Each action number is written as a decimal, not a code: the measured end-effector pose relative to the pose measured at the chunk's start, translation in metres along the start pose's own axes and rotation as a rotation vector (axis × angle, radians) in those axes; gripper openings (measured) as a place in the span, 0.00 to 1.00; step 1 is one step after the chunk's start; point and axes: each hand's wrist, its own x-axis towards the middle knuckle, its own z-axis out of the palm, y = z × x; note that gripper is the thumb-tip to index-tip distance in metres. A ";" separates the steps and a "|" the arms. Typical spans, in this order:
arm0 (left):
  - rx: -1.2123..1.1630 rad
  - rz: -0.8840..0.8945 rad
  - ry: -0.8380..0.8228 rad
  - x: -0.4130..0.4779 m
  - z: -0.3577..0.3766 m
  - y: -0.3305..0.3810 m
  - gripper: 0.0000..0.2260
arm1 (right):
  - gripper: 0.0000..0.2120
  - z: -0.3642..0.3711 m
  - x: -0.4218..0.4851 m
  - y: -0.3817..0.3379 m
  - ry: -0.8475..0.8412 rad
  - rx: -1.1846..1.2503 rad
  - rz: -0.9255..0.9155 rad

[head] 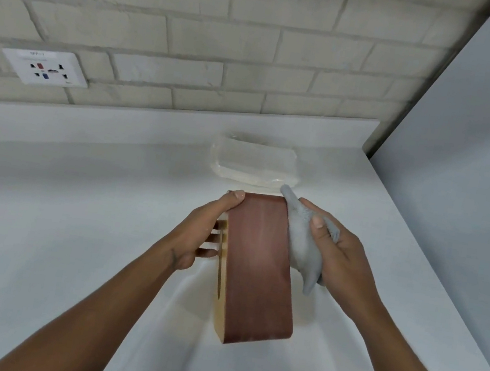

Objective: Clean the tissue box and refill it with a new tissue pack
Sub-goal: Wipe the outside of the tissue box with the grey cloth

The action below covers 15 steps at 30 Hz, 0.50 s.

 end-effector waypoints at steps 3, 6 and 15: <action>-0.024 -0.054 0.037 0.004 -0.002 -0.001 0.26 | 0.18 0.000 0.005 0.001 0.022 0.021 0.028; -0.021 -0.058 0.054 0.009 -0.003 -0.002 0.27 | 0.19 -0.003 0.011 0.001 0.043 0.031 0.040; -0.035 -0.034 0.107 0.016 -0.005 -0.002 0.26 | 0.19 -0.004 0.020 0.006 0.053 0.023 0.044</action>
